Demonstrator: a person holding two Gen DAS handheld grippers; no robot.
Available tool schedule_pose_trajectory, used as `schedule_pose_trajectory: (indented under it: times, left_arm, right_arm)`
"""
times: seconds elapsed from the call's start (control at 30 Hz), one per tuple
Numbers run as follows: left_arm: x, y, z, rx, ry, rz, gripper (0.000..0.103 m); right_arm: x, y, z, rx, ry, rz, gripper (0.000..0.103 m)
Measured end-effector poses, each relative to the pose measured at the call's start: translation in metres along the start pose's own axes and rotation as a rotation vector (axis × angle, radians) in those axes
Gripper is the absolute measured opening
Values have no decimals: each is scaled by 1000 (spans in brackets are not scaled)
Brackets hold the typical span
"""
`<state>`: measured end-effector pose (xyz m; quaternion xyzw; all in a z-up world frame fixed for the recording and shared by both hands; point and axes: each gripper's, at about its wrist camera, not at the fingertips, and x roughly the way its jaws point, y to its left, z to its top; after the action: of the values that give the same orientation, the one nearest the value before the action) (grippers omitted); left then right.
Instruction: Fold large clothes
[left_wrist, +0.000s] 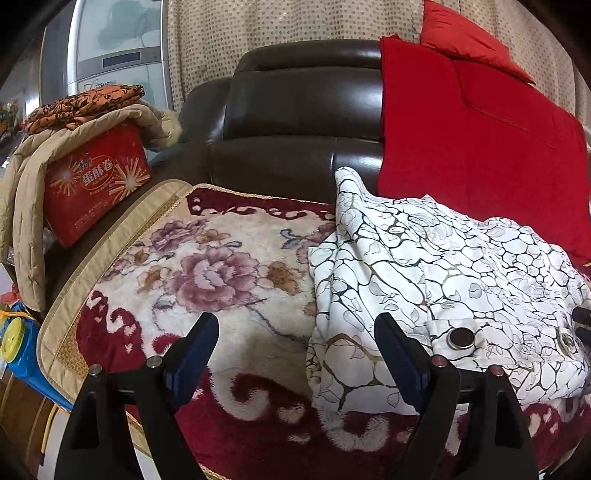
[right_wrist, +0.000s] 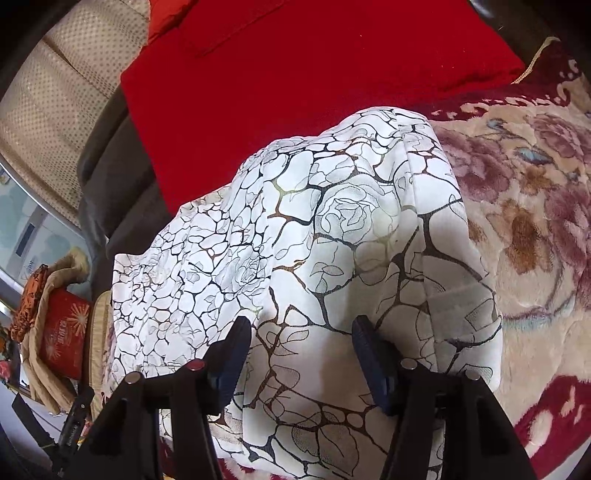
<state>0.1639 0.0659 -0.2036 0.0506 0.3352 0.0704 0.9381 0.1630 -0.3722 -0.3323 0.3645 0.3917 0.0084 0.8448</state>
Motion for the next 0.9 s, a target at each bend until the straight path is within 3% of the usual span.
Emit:
schedule_pose_trajectory:
  times: [0.2, 0.5, 0.63, 0.8, 0.9]
  left_arm:
    - [3, 1, -3, -5, 47, 5, 86]
    - [22, 5, -38, -202, 316, -211, 86]
    - [36, 2, -52, -350, 411, -332, 86]
    - [53, -14, -57, -474, 418, -452, 86]
    - [61, -23, -51, -535, 380, -485, 86]
  right_arm:
    - [0, -1, 1, 8, 6, 17, 62]
    - [-3, -11, 3, 53, 25, 68, 62]
    - [-4, -14, 5, 64, 35, 85, 62]
    - [-7, -19, 6, 71, 47, 111, 62]
    - [-7, -19, 6, 66, 50, 115, 62]
